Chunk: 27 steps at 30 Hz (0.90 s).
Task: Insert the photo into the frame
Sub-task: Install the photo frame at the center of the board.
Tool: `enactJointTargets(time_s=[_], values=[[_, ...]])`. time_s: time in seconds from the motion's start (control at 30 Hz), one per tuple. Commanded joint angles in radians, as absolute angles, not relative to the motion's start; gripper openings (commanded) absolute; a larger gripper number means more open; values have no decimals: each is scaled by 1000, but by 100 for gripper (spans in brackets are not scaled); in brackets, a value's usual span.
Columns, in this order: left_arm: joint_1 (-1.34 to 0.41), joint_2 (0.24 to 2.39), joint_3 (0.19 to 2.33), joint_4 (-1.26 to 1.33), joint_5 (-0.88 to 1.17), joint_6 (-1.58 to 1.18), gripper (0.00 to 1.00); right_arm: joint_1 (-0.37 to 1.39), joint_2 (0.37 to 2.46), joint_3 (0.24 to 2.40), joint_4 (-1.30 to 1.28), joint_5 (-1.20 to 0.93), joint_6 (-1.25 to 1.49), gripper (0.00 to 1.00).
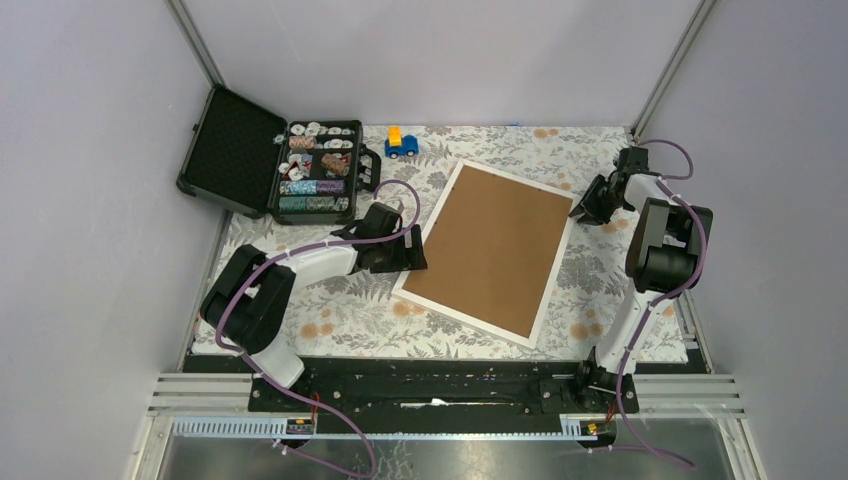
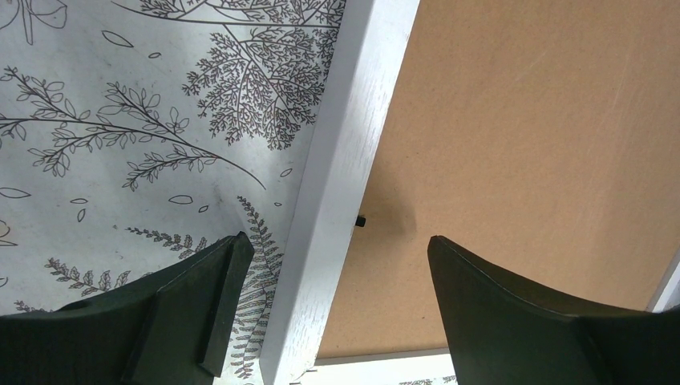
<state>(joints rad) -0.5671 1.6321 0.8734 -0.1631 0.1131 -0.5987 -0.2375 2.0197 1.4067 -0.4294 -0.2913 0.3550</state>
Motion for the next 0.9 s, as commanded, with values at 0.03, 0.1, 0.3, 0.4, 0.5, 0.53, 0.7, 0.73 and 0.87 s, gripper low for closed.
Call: enactJointTargets(time_s=[0.03,0.1,0.3,0.4,0.5,0.53,0.7,0.73,0.87], values=[[-568,1620,870,-132,130,-584,90,-207,2002,1381,-463,-241,328,37],[-568,1618,867,-132,130,-583,90,-199,1998,1380,-465,-235,327,37],[-568,1624,870,-130,138,-587,89,-154,1994,1378,-477,-190,321,37],[-567,1629,871,-126,146,-588,89,-121,2006,1367,-476,-166,338,37],[-567,1638,875,-121,160,-592,89,-68,2021,1349,-471,-139,375,37],[-568,1642,876,-119,165,-593,89,-40,2036,1349,-472,-117,391,37],[-566,1656,873,-112,182,-597,90,65,2119,1434,-527,-48,404,37],[-565,1663,870,-107,185,-597,90,84,2133,1453,-540,-33,402,37],[-553,1722,883,-92,238,-604,90,135,2181,1515,-599,48,393,37]])
